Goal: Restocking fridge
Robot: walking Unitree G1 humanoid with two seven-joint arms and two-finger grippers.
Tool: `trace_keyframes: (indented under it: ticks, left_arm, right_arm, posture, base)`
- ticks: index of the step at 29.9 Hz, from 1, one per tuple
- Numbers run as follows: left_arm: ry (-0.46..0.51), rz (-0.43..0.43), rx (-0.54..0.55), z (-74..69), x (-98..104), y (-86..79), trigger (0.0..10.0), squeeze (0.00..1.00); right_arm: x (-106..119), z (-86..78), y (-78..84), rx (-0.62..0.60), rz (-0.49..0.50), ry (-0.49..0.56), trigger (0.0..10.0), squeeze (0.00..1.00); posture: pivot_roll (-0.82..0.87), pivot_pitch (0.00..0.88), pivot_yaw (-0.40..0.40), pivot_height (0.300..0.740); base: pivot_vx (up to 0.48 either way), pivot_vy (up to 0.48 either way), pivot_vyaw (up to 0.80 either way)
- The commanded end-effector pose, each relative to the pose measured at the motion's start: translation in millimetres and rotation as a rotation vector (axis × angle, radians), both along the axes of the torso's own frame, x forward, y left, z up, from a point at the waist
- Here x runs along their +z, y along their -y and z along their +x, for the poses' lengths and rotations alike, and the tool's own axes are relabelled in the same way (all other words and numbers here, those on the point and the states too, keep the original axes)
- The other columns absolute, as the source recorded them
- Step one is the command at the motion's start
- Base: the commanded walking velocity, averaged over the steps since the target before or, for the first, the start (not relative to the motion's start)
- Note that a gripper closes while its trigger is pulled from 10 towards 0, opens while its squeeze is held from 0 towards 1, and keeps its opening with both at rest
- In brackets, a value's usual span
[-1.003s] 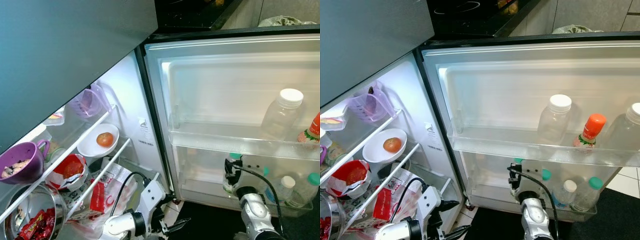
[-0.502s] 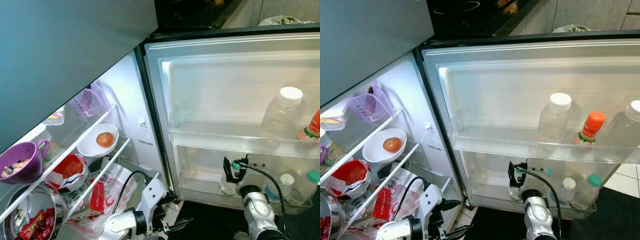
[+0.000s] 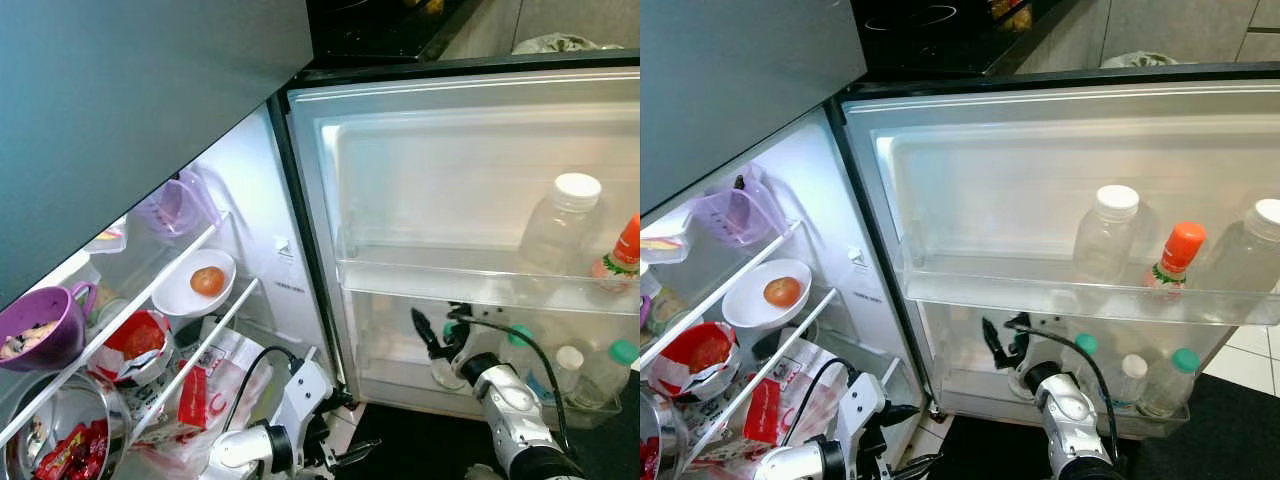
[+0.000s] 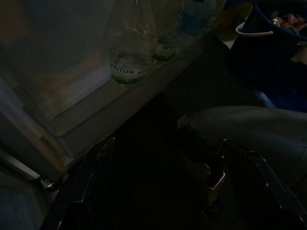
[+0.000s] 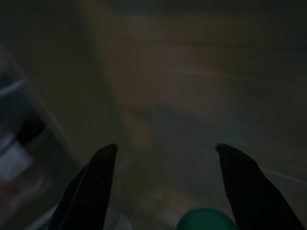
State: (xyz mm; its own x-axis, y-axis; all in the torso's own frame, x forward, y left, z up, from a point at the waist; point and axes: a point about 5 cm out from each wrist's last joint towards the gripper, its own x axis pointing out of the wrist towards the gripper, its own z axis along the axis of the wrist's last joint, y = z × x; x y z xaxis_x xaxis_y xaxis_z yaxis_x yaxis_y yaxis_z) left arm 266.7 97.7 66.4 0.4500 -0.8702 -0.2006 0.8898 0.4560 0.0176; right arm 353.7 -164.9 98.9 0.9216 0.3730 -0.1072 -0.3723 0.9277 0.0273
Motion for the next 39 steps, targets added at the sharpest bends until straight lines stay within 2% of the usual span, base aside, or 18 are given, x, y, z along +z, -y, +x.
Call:
trace_keyframes:
  ticks: [1, 3, 4, 5, 6, 7, 8, 9, 11, 12, 14, 22, 26, 29, 30, 31, 36, 39]
  left_arm:
    - [-0.019, 0.009, 0.007, -4.2, -7.5, 0.0, 10.0, 0.00]
    - [-0.019, 0.008, 0.029, -3.4, -9.7, 0.4, 10.0, 0.00]
    - [-0.019, 0.008, 0.029, -3.4, -9.7, 0.4, 10.0, 0.00]
    - [-0.009, 0.007, 0.046, -2.2, -10.2, 0.3, 10.0, 0.00]
    - [0.015, -0.006, 0.090, 1.3, -9.1, -0.4, 10.0, 0.00]
    - [0.015, -0.006, 0.090, 1.3, -9.1, -0.4, 10.0, 0.00]
    - [0.021, -0.012, 0.103, 2.3, -8.7, -0.7, 10.0, 0.00]
    - [0.021, -0.012, 0.103, 2.3, -8.7, -0.7, 10.0, 0.00]
    - [0.024, -0.014, 0.114, 2.4, -9.4, -0.8, 10.0, 0.00]
    - [0.024, -0.014, 0.114, 2.4, -9.4, -0.8, 10.0, 0.00]
    - [0.024, -0.014, 0.121, 0.6, -10.9, -1.4, 10.0, 0.00]
    - [0.021, -0.012, 0.124, -3.7, -14.3, -3.5, 10.0, 0.00]
    - [0.019, -0.008, 0.115, -3.3, -14.1, -4.4, 10.0, 0.00]
    - [0.015, -0.003, 0.104, -1.7, -14.0, -4.7, 10.0, 0.00]
    - [0.015, -0.003, 0.104, -1.7, -14.0, -4.7, 10.0, 0.00]
    - [0.012, 0.001, 0.098, -1.6, -14.2, -4.9, 10.0, 0.00]
    - [0.001, 0.034, 0.092, -1.0, -17.2, -9.3, 10.0, 0.00]
    - [-0.007, 0.068, 0.115, 0.2, -21.0, -13.3, 10.0, 0.00]
  right_arm:
    - [8.0, 0.6, -9.8, 0.091, -0.051, 0.022, 10.0, 0.00]
    - [11.6, -1.3, -10.7, 0.182, -0.125, 0.003, 10.0, 0.00]
    - [11.6, -1.3, -10.7, 0.182, -0.125, 0.003, 10.0, 0.00]
    - [13.5, -3.2, -10.3, 0.239, -0.194, -0.006, 10.0, 0.00]
    - [16.4, -8.5, -8.6, 0.360, -0.364, -0.018, 10.0, 0.00]
    - [16.4, -8.5, -8.6, 0.360, -0.364, -0.018, 10.0, 0.00]
    - [16.3, -11.0, -7.5, 0.400, -0.429, -0.029, 10.0, 0.00]
    - [16.3, -11.0, -7.5, 0.400, -0.429, -0.029, 10.0, 0.00]
    - [10.9, -19.2, 0.1, 0.500, -0.607, -0.108, 10.0, 0.00]
    - [10.9, -19.2, 0.1, 0.500, -0.607, -0.108, 10.0, 0.00]
    - [8.4, -25.3, 7.0, 0.544, -0.686, -0.189, 10.0, 0.00]
    - [16.0, -30.1, 16.2, 0.535, -0.724, -0.262, 10.0, 0.00]
    - [27.2, -36.4, 18.3, 0.593, -0.701, -0.286, 10.0, 0.00]
    - [29.5, -57.9, 10.6, 0.798, -0.625, -0.320, 10.0, 0.00]
    - [29.5, -57.9, 10.6, 0.798, -0.625, -0.320, 10.0, 0.00]
    - [27.0, -67.4, 10.6, 0.853, -0.614, -0.372, 10.0, 0.00]
    - [10.1, -92.7, 11.7, 0.968, -0.550, -0.552, 10.0, 0.00]
    - [0.2, -97.9, 11.0, 0.971, -0.539, -0.598, 10.0, 0.00]
  posture:
    - [-0.01, 0.175, 0.094, 0.605]
    - [-0.02, 0.165, 0.082, 0.605]
    - [-0.02, 0.165, 0.082, 0.605]
    - [-0.02, 0.159, 0.074, 0.605]
    - [-0.03, 0.154, 0.068, 0.605]
    - [-0.03, 0.154, 0.068, 0.605]
    - [-0.03, 0.152, 0.062, 0.605]
    - [-0.03, 0.152, 0.062, 0.605]
    - [-0.03, 0.150, 0.047, 0.605]
    - [-0.03, 0.150, 0.047, 0.605]
    - [-0.02, 0.152, 0.038, 0.605]
    - [-0.01, 0.157, 0.046, 0.605]
    - [-0.01, 0.159, 0.059, 0.605]
    - [-0.02, 0.155, 0.064, 0.605]
    - [-0.02, 0.155, 0.064, 0.605]
    - [-0.02, 0.154, 0.065, 0.605]
    - [-0.02, 0.145, 0.066, 0.605]
    - [-0.02, 0.140, 0.069, 0.605]
  base:
    - [0.000, 0.000, 0.00]
    - [0.000, 0.000, 0.00]
    - [0.000, 0.000, 0.00]
    - [0.000, 0.000, 0.00]
    - [0.000, 0.000, 0.00]
    - [0.000, 0.000, 0.00]
    - [0.000, 0.000, 0.00]
    - [0.000, 0.000, 0.00]
    - [0.000, 0.000, 0.00]
    - [0.000, 0.000, 0.00]
    - [0.000, 0.000, 0.00]
    - [0.000, 0.000, 0.00]
    - [0.000, 0.000, 0.00]
    - [0.000, 0.000, 0.00]
    - [0.000, 0.000, 0.00]
    - [0.000, 0.000, 0.00]
    - [0.000, 0.000, 0.00]
    - [0.000, 0.000, 0.00]
